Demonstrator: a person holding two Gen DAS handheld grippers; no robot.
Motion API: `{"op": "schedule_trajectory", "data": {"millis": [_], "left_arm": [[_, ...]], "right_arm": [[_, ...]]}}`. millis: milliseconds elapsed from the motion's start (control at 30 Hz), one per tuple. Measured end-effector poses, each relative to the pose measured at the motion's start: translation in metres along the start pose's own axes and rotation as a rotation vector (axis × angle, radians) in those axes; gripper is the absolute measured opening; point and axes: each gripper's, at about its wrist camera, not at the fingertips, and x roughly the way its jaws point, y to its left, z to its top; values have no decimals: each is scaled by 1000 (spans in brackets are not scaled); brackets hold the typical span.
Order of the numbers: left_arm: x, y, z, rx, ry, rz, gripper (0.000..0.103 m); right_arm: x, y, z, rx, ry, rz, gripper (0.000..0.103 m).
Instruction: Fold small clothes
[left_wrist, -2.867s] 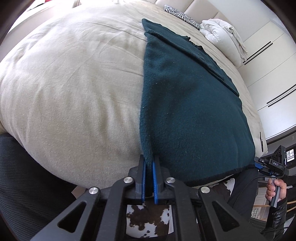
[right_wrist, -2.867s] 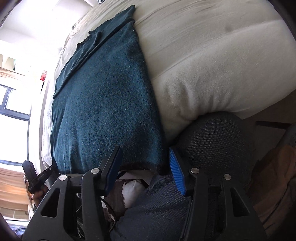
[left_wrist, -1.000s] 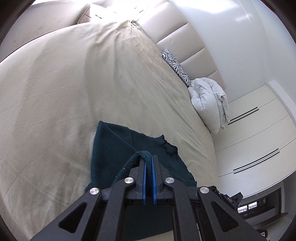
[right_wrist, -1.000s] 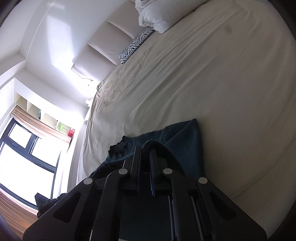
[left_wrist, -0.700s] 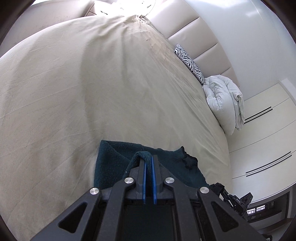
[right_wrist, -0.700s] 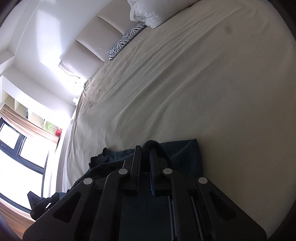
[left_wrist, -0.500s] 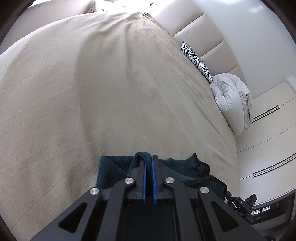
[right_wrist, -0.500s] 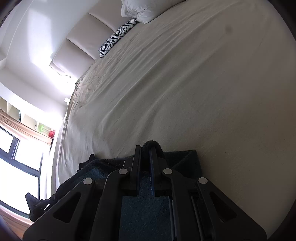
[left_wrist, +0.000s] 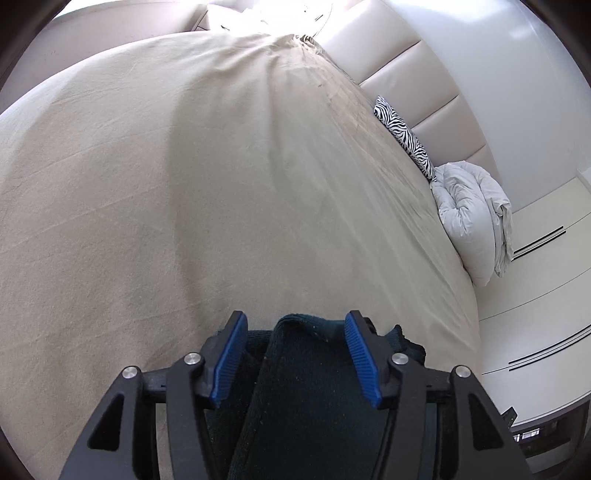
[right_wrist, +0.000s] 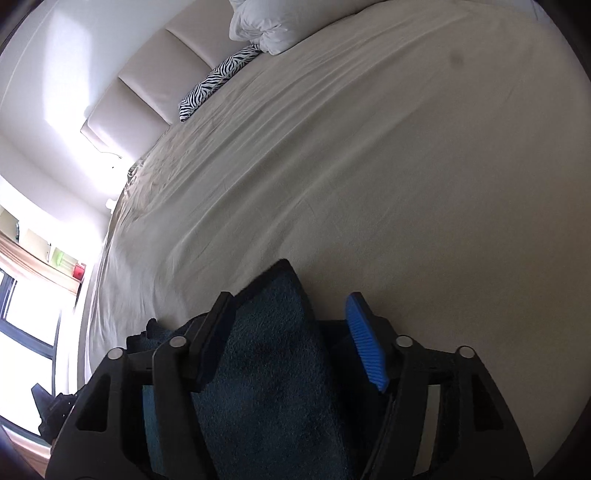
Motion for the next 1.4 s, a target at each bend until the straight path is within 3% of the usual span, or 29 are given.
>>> {"op": "schedule_trajectory", "data": {"millis": [167, 333, 433, 500, 600, 667, 733, 767, 833, 867, 933, 1033, 1100, 1233, 1300, 1400], "left_arm": [[-29, -19, -13, 95, -59, 14, 57], [-19, -52, -61, 242, -24, 38, 57], [-5, -62, -90, 327, -9, 96, 57], [5, -60, -104, 390, -18, 178, 57], [7, -43, -112, 409, -27, 196, 52], [3, -36, -114, 418, -34, 181, 50], [0, -30, -114, 426, -38, 161, 50], [-2, -27, -115, 434, -40, 154, 50], [-6, -22, -119, 445, -42, 153, 50], [-9, -20, -121, 446, -43, 151, 50], [-15, -16, -126, 443, -42, 149, 50], [-28, -17, -134, 438, -48, 156, 50], [-37, -22, -141, 441, -56, 151, 51], [-41, -19, -159, 468, -45, 177, 51], [-43, -9, -165, 449, -37, 166, 49], [-53, -2, -168, 433, -40, 142, 45]], "right_arm": [[-24, 19, -11, -58, -4, -8, 68], [-37, 68, -39, -172, 29, 63, 68], [-33, 97, -72, -257, 96, 109, 68], [-28, 102, -93, -296, 124, 113, 68], [-22, 74, -102, -238, 108, 64, 65], [-25, 38, -95, -147, 72, 120, 47], [-33, 8, -88, -71, 44, 122, 37], [-39, -2, -86, -60, 12, 77, 37], [-51, -26, -81, -16, -18, 94, 35], [-55, -32, -80, 12, -23, 93, 40], [-70, -43, -80, 43, -67, -42, 45], [-96, -57, -87, 147, -60, 64, 45], [-111, -40, -103, 117, -37, 164, 45], [-103, 32, -159, -26, 161, 388, 45], [-86, 57, -190, -94, 260, 406, 45], [-64, 48, -210, -59, 297, 361, 42]]}}
